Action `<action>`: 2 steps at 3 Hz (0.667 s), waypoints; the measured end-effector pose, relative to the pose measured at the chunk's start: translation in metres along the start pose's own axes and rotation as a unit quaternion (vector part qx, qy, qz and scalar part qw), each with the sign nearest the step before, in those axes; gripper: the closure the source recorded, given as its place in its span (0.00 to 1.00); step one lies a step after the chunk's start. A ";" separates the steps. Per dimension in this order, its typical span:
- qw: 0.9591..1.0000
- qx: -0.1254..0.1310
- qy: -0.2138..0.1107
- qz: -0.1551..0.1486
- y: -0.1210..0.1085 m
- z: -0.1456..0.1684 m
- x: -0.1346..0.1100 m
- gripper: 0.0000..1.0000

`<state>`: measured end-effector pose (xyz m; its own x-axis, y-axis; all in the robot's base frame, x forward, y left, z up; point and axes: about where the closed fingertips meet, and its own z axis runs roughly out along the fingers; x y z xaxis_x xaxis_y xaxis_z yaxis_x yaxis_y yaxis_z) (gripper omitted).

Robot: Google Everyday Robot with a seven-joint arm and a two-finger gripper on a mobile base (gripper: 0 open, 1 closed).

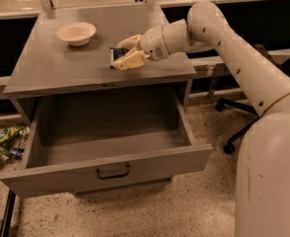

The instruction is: Place rxbar blueberry into top drawer

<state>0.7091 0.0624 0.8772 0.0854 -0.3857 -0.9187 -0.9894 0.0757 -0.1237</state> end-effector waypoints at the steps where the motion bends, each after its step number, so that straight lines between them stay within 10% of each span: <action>1: 1.000 0.000 0.000 0.000 0.000 0.000 0.000 1.00; 2: 1.000 -0.004 -0.001 -0.001 0.019 0.011 -0.003 1.00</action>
Offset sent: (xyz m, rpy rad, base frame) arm -0.1279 0.0811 -0.0229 0.0060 0.0004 0.0510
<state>0.6911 0.0749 0.8737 0.0882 -0.3841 -0.9191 -0.9902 0.0669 -0.1230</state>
